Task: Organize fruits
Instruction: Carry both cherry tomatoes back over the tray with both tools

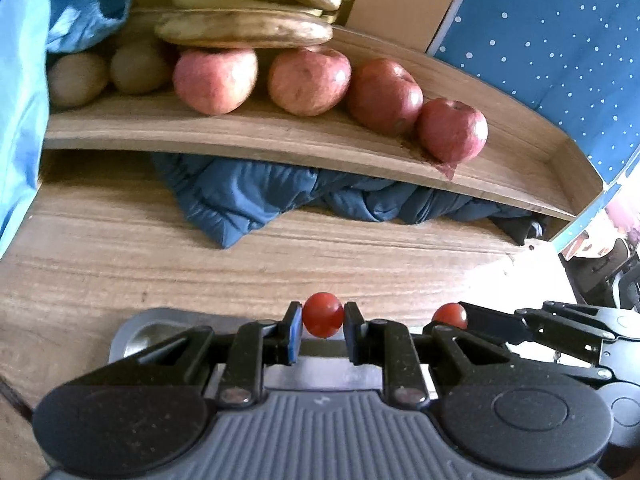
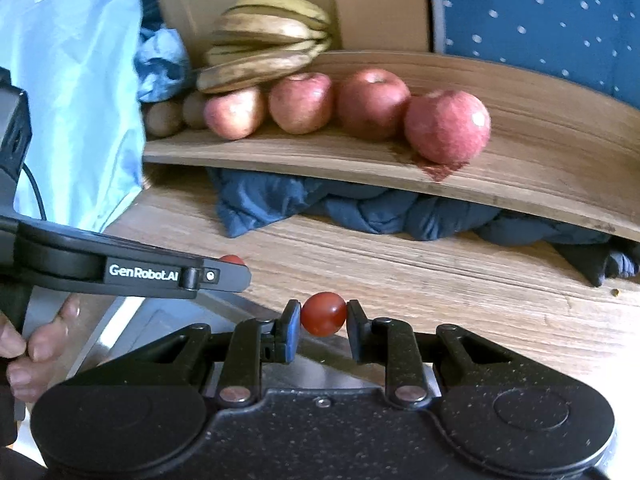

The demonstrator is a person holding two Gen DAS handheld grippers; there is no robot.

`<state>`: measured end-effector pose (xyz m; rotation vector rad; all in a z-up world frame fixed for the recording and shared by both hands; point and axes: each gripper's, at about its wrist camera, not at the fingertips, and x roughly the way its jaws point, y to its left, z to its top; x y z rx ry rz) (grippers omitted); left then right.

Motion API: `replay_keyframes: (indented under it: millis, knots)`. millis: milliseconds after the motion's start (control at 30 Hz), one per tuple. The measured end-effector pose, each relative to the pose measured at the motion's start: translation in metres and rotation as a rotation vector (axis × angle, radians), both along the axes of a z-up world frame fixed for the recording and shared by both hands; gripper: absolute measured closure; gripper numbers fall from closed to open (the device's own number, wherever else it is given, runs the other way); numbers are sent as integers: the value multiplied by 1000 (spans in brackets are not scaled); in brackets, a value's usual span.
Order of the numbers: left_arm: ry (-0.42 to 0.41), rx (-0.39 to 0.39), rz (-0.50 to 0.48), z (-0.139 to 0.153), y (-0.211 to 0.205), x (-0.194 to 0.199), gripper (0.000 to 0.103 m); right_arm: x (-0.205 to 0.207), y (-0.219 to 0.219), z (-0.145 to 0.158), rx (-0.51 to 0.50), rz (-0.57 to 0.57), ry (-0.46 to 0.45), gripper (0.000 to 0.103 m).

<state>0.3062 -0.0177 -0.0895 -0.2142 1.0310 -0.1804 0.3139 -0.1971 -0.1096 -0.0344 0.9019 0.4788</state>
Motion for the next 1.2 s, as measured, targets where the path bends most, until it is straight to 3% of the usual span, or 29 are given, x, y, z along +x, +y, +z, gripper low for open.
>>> replay_keyframes:
  millis: [433, 1200]
  knots:
    - [11, 12, 54, 0, 12, -18, 79, -16, 18, 1, 0, 86, -8, 77]
    - [70, 53, 169, -8, 49, -23, 79, -4, 52, -13, 36, 226, 43, 77]
